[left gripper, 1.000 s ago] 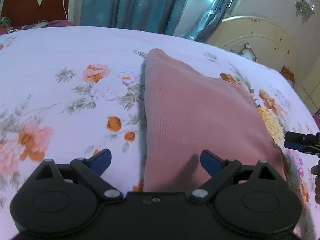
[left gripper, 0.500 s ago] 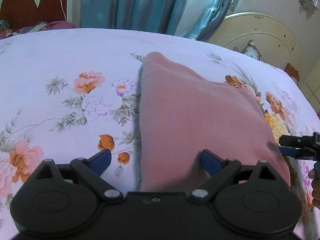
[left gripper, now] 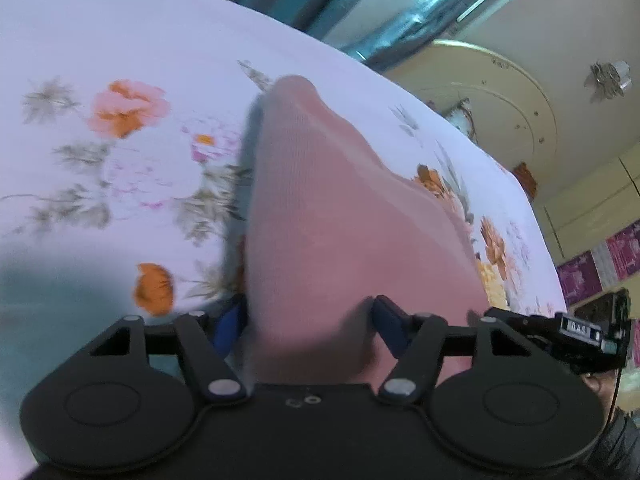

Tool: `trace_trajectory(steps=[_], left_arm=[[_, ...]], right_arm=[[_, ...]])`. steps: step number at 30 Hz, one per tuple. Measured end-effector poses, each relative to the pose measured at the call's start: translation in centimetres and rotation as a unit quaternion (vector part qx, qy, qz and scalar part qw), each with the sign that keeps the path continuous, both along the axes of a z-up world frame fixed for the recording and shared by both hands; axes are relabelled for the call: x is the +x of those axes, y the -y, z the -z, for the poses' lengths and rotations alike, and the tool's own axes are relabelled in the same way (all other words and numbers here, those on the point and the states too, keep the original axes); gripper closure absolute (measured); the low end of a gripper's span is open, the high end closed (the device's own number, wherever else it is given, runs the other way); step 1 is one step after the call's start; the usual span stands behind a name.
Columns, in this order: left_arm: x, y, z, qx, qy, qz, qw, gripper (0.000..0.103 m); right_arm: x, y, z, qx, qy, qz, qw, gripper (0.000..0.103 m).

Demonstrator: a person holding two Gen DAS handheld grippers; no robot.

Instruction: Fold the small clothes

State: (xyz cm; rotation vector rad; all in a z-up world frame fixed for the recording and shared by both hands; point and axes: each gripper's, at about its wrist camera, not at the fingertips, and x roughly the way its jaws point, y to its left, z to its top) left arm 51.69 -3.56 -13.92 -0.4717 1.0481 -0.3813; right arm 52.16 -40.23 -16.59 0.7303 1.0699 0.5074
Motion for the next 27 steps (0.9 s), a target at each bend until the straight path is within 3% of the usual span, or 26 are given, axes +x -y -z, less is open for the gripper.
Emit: trace_trajectory(steps=[3, 5, 8, 9, 13, 18, 23, 27], left_arm=[[0.8, 1.1, -0.1, 0.016, 0.001, 0.01, 0.9998, 0.036], [1.1, 2.0, -0.3, 0.033, 0.005, 0.016, 0.9993, 0.044], [1.2, 3.5, -1.0, 0.077, 0.027, 0.032, 0.9962, 0.06], [1.0, 4.0, -1.4, 0.097, 0.039, 0.038, 0.9939, 0.066], [-0.2, 5.5, -3.7, 0.159, 0.089, 0.074, 0.9805, 0.074], [-2.0, 3.2, -6.5, 0.153, 0.129, 0.093, 0.9753, 0.075], [-3.7, -3.3, -8.3, 0.141, 0.13, 0.083, 0.9779, 0.075], [-4.9, -9.6, -8.4, 0.148, 0.115, 0.064, 0.9802, 0.075]], right_arm=[[0.7, -1.1, 0.1, 0.001, 0.004, -0.013, 1.0, 0.033], [1.1, -1.9, 0.0, -0.004, 0.007, -0.012, 1.0, 0.034], [1.3, -3.6, -0.3, -0.065, 0.026, -0.018, 0.997, 0.075], [1.1, -4.2, -0.6, -0.079, 0.035, -0.021, 0.996, 0.083], [-0.7, -6.0, -3.0, -0.14, 0.086, -0.018, 0.986, 0.086], [-2.9, -8.8, -6.7, -0.162, 0.124, -0.023, 0.979, 0.086], [-4.2, -15.1, -9.4, -0.162, 0.147, -0.044, 0.975, 0.086], [-5.1, -21.7, -9.6, -0.15, 0.158, -0.073, 0.973, 0.086]])
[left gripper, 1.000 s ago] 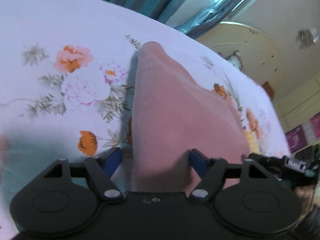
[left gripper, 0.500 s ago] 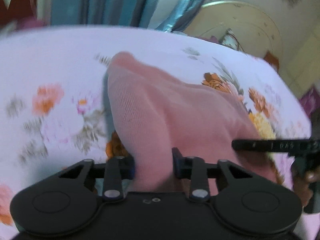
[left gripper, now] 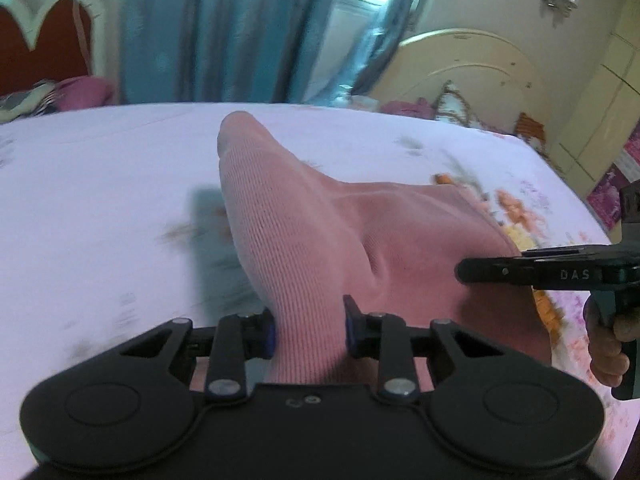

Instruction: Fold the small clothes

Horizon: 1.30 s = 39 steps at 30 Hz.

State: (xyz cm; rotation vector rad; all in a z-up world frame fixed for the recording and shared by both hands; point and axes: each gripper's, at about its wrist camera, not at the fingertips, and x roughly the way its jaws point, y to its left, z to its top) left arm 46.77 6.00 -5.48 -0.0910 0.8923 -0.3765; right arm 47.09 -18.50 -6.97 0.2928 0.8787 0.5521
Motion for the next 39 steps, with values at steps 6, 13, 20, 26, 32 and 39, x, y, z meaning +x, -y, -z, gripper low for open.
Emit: trace_trajectory(steps=[6, 13, 20, 26, 32, 39], left_arm=[[-0.9, -7.3, 0.9, -0.005, -0.022, -0.024, 0.9995, 0.075], [-0.1, -11.5, 6.0, -0.009, -0.073, -0.062, 0.9954, 0.016], [-2.7, -14.3, 3.2, -0.025, -0.004, -0.061, 0.9978, 0.048], [-4.0, -10.3, 1.3, 0.008, 0.064, 0.048, 0.9968, 0.076], [-8.3, -8.0, 2.5, 0.021, 0.04, 0.061, 0.9971, 0.083], [-7.9, -7.2, 5.2, 0.023, 0.04, 0.036, 0.9983, 0.084]], right_arm=[[0.0, -7.4, 1.7, 0.007, -0.014, -0.025, 1.0, 0.086], [2.1, -7.7, 8.4, 0.023, -0.079, 0.045, 0.996, 0.08], [-1.0, -6.6, 5.0, -0.019, -0.019, 0.086, 0.996, 0.078], [-4.8, -10.8, 1.5, -0.064, 0.036, -0.012, 0.997, 0.081], [-8.7, -10.0, 3.5, -0.131, 0.01, -0.064, 0.989, 0.085], [-7.9, -8.9, 7.9, -0.147, 0.002, 0.01, 0.989, 0.086]])
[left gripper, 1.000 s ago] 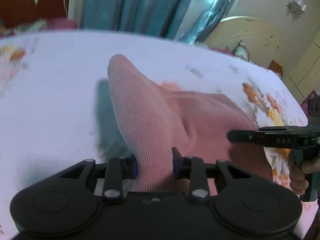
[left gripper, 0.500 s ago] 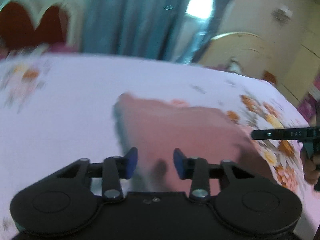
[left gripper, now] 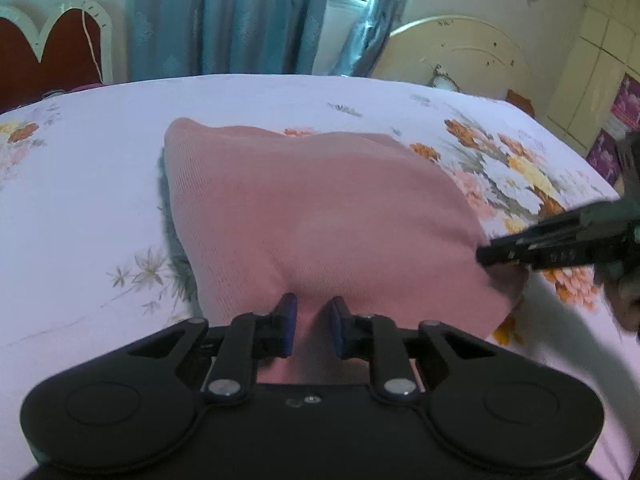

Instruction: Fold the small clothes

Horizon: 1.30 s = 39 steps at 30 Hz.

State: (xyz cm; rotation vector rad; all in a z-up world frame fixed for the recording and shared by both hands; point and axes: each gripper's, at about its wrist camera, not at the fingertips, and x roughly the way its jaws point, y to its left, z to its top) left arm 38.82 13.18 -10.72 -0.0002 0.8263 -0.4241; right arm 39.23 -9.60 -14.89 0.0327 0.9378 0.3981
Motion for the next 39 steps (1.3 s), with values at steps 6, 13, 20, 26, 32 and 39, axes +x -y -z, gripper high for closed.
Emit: trace_trajectory(steps=[6, 13, 20, 26, 32, 39], left_arm=[[-2.5, -1.3, -0.5, -0.005, -0.002, -0.017, 0.9998, 0.083], [-6.8, -1.3, 0.4, 0.029, -0.007, -0.057, 0.9979, 0.083], [-10.6, -0.4, -3.0, 0.027, 0.027, -0.11, 0.9932, 0.075], [-15.0, 2.5, -6.1, 0.051, 0.08, -0.155, 0.9834, 0.001], [-19.3, 5.5, -7.9, 0.077, 0.103, -0.176, 0.9759, 0.0], [-24.9, 7.5, -10.6, 0.072, 0.129, -0.186, 0.9713, 0.0]], right_arm=[[-2.1, 1.7, -1.4, 0.052, -0.012, 0.045, 0.998, 0.086], [-3.6, 0.9, -2.4, 0.008, -0.006, 0.024, 1.0, 0.086], [-7.5, 3.0, -6.0, 0.045, 0.032, 0.044, 0.998, 0.086], [-13.5, 2.3, -9.3, 0.047, 0.053, 0.038, 0.997, 0.058], [-18.5, 1.8, -10.4, 0.022, 0.098, 0.045, 0.994, 0.0], [-24.2, 1.7, -12.3, 0.0, 0.123, 0.062, 0.99, 0.0]])
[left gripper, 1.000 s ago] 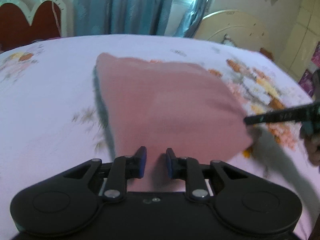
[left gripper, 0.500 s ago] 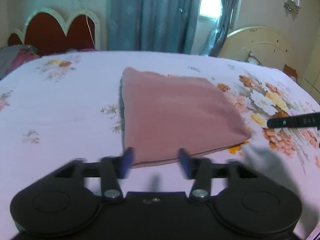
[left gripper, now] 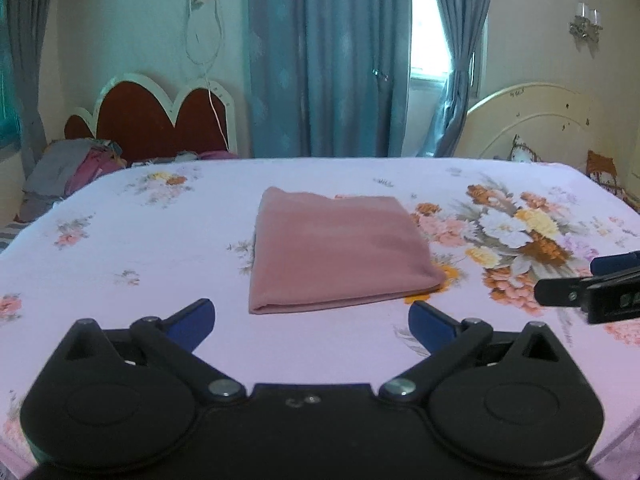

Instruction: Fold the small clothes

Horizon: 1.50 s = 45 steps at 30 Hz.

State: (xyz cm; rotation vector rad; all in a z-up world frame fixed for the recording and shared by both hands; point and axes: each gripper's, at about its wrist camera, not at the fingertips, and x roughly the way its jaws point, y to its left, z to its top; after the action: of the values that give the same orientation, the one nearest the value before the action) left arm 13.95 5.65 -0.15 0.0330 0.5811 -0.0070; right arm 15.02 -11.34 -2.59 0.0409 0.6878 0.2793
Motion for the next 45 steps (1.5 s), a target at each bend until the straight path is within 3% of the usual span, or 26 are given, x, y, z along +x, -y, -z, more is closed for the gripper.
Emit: trace_trajectory(steps=[6, 17, 45], left_arm=[[-3.7, 1.4, -1.6, -0.006, 0.019, 0.005, 0.9998, 0.0], [-7.3, 2.9, -3.0, -0.008, 0.041, 0.016, 0.999, 0.0], [-9.7, 3.6, -4.1, 0.006, 0.076, 0.032, 0.9966, 0.0]], right_arm=[[-4.5, 0.7, -1.2, -0.001, 0.02, -0.008, 1.0, 0.0], [-9.2, 1.9, -3.4, 0.01, 0.041, 0.004, 0.999, 0.0], [-11.9, 3.7, -5.0, 0.018, 0.062, 0.002, 0.998, 0.0]])
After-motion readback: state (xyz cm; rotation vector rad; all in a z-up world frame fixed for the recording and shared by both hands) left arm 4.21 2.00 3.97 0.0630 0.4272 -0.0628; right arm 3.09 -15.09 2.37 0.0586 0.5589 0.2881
